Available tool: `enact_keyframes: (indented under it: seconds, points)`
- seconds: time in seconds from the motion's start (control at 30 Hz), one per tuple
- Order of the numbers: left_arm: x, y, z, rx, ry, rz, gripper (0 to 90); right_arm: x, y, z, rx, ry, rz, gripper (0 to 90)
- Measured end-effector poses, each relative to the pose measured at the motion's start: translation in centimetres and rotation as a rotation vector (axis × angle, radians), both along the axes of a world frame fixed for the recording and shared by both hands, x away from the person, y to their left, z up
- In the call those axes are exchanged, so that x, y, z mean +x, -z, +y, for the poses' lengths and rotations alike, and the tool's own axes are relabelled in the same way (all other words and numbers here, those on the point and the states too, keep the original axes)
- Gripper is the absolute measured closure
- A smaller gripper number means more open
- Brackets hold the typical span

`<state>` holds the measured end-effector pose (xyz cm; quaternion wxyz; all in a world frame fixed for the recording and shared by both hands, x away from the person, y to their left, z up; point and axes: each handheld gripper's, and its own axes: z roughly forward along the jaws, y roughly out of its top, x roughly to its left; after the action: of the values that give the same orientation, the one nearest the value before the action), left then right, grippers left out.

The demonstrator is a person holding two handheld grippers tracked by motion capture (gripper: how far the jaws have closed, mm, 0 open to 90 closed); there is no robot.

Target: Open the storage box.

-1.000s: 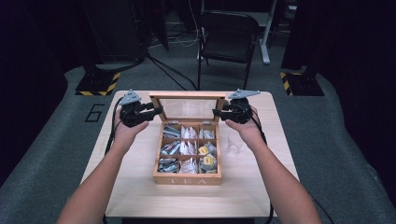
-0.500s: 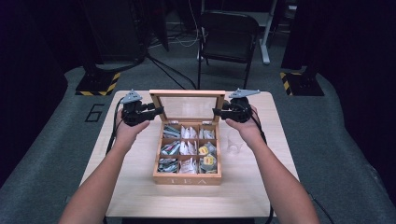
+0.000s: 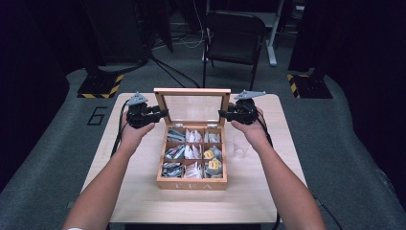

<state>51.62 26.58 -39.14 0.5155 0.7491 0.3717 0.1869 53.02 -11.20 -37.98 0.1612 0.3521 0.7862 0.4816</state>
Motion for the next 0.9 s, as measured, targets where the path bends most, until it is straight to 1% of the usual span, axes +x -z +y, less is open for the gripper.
enact_keyframes:
  seconds: [0.03, 0.1, 0.2, 0.27, 0.3, 0.4, 0.5, 0.53, 0.6, 0.73, 0.9]
  points:
    - [0.1, 0.0, 0.0, -0.002, -0.004, -0.007, 60.8, 0.0, 0.0, 0.1, 0.0, 0.002, 0.004, 60.5]
    - [0.2, 0.0, 0.0, -0.002, -0.004, -0.004, 61.0, 0.1, 0.1, 0.1, -0.007, 0.009, 0.001, 60.6]
    - [0.4, -0.2, -0.1, 0.013, -0.003, 0.003, 61.4, 0.3, 0.4, 0.2, -0.008, 0.015, 0.013, 61.0]
    - [0.5, -0.2, -0.1, 0.013, -0.009, 0.003, 61.6, 0.5, 0.6, 0.2, -0.012, 0.017, 0.016, 61.4]
    - [0.5, -0.2, -0.1, 0.013, -0.009, 0.003, 61.7, 0.5, 0.6, 0.2, -0.006, 0.023, 0.024, 61.4]
    - [0.7, -0.1, -0.2, 0.0, -0.015, 0.004, 61.8, 0.8, 0.7, 0.1, 0.007, 0.024, 0.025, 61.5]
    - [0.8, 0.0, -0.2, -0.002, -0.017, 0.004, 61.9, 0.9, 0.8, 0.0, 0.008, 0.022, 0.022, 61.6]
    - [0.9, -0.1, -0.1, 0.002, -0.015, 0.011, 61.8, 1.0, 0.9, 0.1, 0.009, 0.024, 0.026, 61.7]
    - [1.0, -0.1, -0.1, 0.006, -0.011, 0.013, 61.9, 1.0, 0.9, 0.1, 0.008, 0.023, 0.028, 61.7]
    - [1.1, 0.0, -0.1, -0.004, -0.013, 0.017, 61.9, 1.2, 1.2, 0.1, 0.004, 0.025, 0.036, 61.9]
    - [1.3, 0.1, -0.2, 0.003, -0.019, 0.02, 62.1, 1.4, 1.4, 0.1, -0.002, 0.027, 0.043, 62.4]
